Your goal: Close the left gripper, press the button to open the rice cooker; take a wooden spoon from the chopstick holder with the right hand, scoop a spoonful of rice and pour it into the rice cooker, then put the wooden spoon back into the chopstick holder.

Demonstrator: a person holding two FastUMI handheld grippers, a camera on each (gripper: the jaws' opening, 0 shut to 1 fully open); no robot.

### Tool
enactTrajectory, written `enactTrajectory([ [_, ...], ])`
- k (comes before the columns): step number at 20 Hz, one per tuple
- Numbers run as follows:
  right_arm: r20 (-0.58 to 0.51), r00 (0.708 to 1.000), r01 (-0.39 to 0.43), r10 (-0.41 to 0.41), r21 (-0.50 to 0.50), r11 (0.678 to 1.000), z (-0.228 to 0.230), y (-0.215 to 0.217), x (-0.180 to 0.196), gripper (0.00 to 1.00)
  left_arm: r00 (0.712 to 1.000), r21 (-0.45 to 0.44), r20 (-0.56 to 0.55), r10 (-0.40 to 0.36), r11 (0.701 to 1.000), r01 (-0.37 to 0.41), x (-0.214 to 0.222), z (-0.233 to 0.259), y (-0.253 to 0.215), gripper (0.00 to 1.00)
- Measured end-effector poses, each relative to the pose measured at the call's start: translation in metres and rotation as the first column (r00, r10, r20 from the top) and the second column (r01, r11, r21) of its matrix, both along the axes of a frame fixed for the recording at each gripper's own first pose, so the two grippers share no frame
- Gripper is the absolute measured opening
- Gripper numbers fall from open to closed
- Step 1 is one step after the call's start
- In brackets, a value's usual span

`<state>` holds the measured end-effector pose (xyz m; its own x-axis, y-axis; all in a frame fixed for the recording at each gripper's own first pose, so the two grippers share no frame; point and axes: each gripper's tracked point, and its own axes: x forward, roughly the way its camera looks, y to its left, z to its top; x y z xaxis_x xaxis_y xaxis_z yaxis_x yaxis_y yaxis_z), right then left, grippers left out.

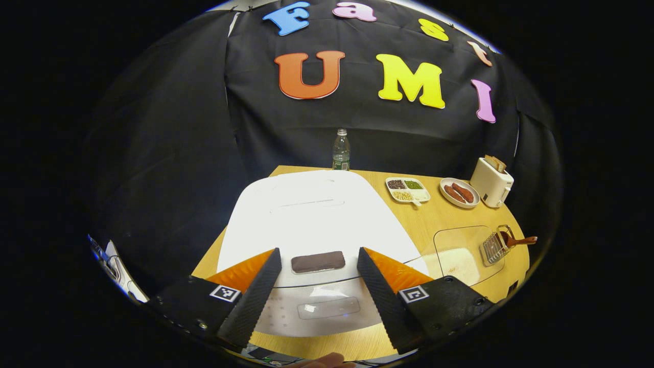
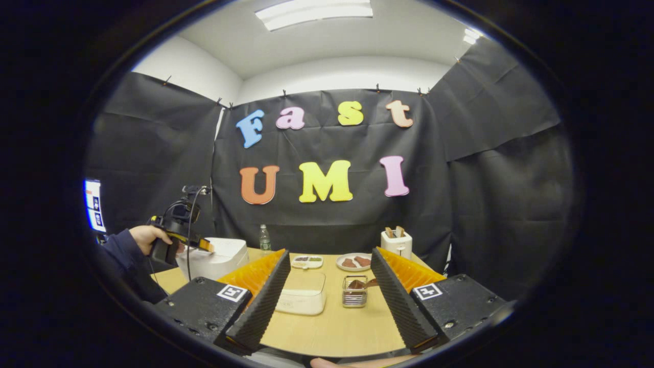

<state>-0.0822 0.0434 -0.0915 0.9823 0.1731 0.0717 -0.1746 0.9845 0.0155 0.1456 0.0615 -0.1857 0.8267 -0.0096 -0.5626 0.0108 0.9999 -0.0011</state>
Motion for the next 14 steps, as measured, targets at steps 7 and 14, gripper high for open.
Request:
enactTrajectory([
  [7,-0.012,1.0,-0.009,0.009,-0.014,1.0,-0.006,0.007,-0.003,0.99,0.992,-0.052,0.099,0.079,0.996,-0.074,0.004,0.001,0.003,1.0],
  [14,-0.021,0.999,0.024,-0.024,0.001,1.0,-0.009,-0.005,0.005,0.98,0.98,-0.021,0.188,0.064,0.998,-0.062,0.007,0.006,0.001,0.98],
])
